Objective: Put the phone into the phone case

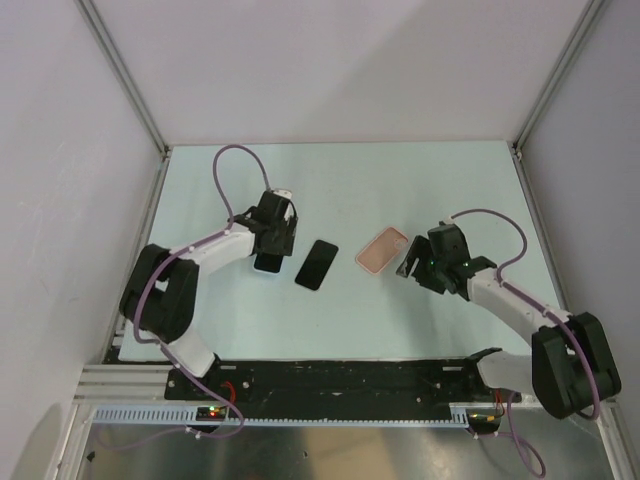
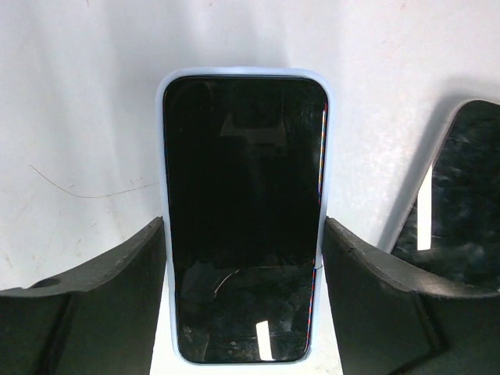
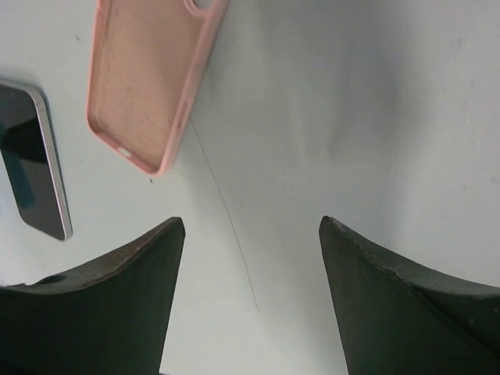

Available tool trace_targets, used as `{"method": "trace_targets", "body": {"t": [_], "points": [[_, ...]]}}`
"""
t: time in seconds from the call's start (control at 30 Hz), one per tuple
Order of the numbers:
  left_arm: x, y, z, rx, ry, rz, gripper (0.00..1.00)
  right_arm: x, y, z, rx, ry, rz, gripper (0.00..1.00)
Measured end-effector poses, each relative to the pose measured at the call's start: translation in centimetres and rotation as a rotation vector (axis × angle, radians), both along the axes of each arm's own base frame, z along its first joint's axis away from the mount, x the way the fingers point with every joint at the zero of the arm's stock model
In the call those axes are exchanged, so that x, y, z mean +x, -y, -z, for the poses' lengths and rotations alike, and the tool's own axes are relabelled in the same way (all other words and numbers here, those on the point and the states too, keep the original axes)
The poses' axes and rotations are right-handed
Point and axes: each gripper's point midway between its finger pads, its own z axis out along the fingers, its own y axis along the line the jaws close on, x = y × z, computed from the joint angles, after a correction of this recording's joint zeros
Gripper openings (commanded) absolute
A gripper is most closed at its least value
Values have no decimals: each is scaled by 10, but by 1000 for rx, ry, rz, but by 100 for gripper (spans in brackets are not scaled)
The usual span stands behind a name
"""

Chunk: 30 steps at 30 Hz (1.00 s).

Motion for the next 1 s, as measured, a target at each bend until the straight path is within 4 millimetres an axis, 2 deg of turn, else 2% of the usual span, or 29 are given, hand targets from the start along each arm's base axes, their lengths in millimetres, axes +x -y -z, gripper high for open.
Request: {"method": "trace_targets", "body": {"t": [0.17,0.4,0.63,0.83,1.0], "points": [[4,-9,19,9,-40,-25,35,22,-6,-5,-49,23,16,68],[9,-10,28,-17,-46,-29,62,50,-21,3,-119,16,38,59],[10,-8,29,-33,-48,-23,84,68,-16,19,-183,-5,102,53],[14,-6,27,-50,-34,-25,92,83,-18,22,-209,-4,122,49],[16,-5,26,-57,-24,-27,93,85,-21,32,-231,-21,116,37]]}}
